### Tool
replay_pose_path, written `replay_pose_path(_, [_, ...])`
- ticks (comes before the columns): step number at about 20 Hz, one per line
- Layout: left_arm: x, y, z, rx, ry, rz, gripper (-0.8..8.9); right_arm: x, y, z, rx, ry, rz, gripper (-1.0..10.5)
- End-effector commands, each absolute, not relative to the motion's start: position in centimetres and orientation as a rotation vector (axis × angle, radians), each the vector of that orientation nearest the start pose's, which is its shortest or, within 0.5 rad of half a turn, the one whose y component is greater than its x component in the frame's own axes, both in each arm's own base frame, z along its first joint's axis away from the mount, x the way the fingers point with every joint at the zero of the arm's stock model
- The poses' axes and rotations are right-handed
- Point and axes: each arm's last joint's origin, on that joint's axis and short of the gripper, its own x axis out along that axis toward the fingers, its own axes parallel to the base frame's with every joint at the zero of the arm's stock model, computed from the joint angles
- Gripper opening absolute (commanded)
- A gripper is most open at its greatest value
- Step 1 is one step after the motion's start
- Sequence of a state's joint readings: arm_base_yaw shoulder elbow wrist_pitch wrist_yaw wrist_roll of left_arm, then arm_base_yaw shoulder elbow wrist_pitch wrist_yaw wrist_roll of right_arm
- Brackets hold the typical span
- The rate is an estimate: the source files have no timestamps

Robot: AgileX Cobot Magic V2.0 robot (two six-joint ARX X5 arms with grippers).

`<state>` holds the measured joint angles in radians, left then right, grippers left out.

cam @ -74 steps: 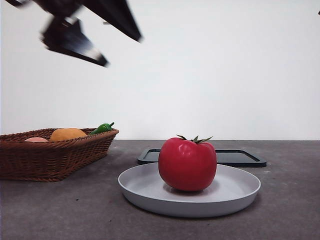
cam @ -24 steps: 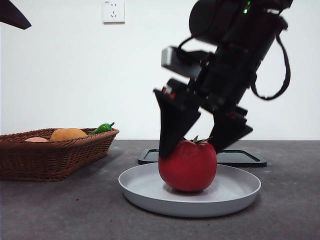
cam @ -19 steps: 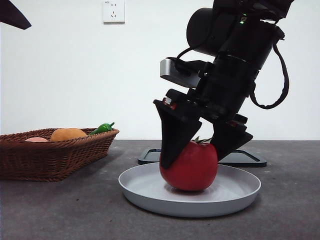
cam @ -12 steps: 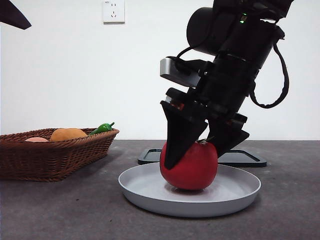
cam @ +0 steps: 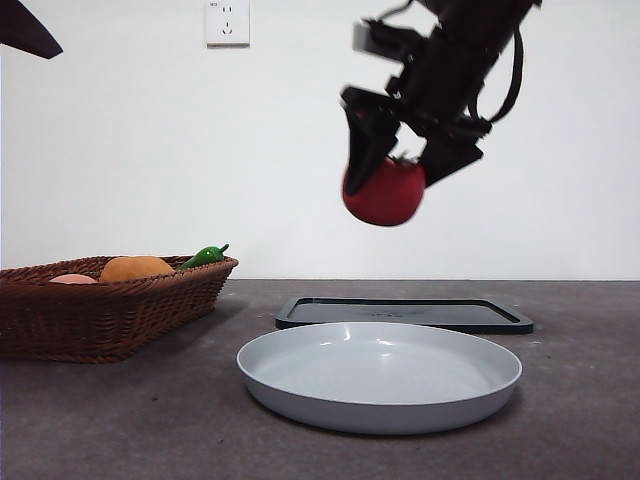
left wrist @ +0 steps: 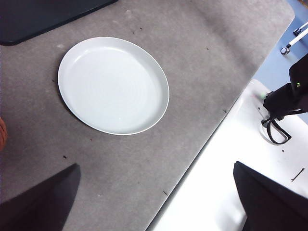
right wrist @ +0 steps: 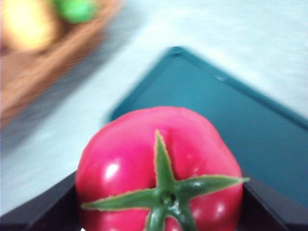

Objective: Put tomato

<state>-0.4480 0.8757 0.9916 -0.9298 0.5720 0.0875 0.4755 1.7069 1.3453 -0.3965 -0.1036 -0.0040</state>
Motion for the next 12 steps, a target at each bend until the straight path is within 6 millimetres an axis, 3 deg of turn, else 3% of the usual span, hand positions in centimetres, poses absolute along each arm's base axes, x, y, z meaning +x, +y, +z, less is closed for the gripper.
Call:
replay_pose_path(1, [13.0, -8.1, 33.2, 0.032, 0.78, -1.01, 4.99, 36.1, 17.5, 25.5, -0.149, 0.769, 0.524, 1.6])
replay_pose_path(7, [13.0, -8.1, 33.2, 0.032, 0.781, -1.009, 4.99, 42.1, 17.4, 20.6, -0.136, 0.84, 0.467, 1.6])
replay_pose_path(12, [13.0, -8.1, 33.2, 0.032, 0.781, -1.009, 4.99, 43.4, 17.5, 18.1, -0.147, 0.876, 0.461, 1.6])
